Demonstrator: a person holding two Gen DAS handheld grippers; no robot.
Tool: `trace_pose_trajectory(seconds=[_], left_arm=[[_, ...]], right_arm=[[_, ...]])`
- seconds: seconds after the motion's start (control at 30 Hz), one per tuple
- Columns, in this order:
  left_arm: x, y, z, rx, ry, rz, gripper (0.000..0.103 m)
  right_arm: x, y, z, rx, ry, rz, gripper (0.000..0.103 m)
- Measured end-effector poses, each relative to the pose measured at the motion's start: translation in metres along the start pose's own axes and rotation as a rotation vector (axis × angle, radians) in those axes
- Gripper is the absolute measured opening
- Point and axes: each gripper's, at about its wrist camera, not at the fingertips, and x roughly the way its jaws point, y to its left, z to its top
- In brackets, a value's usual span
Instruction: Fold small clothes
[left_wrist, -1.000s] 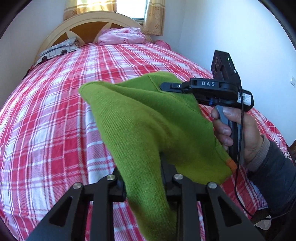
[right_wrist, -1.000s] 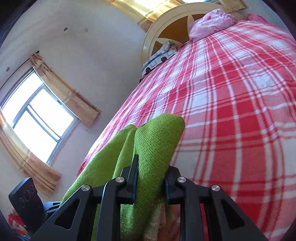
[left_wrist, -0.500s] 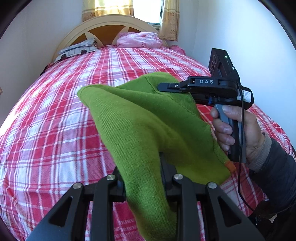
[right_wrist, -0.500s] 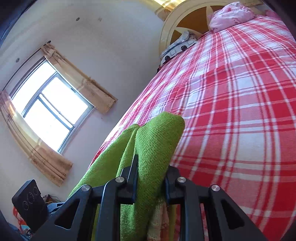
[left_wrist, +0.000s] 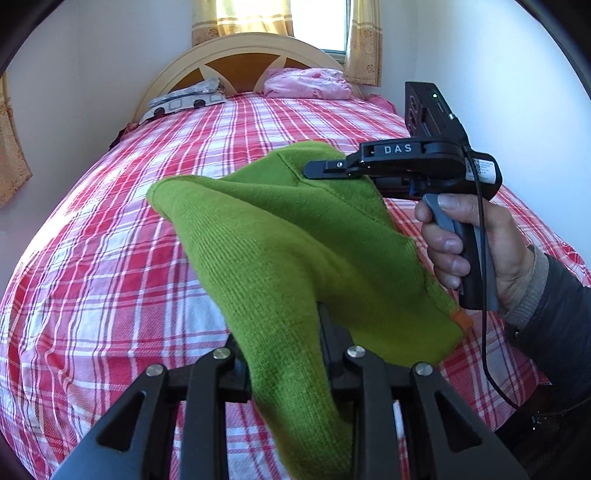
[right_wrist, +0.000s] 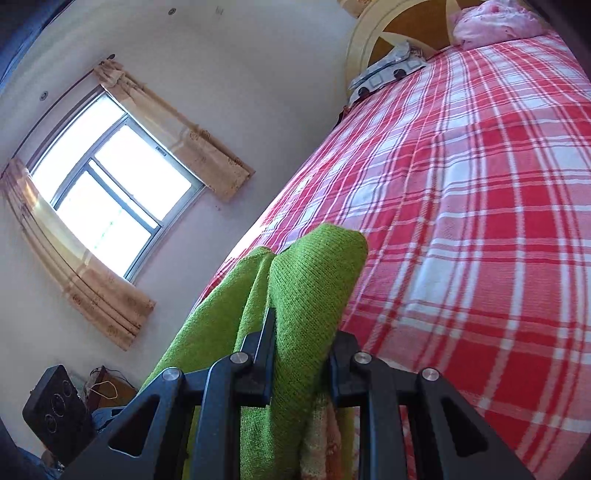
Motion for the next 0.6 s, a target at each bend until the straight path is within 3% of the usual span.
trace_pose_trajectory(seconds=[0.6], left_arm=[[-0.014,0.062,-0.024,-0.092,-0.031,0.078,0.027]], right_arm=[[0.096,0.054,0.012,-0.067,0.115,0.039,0.022]])
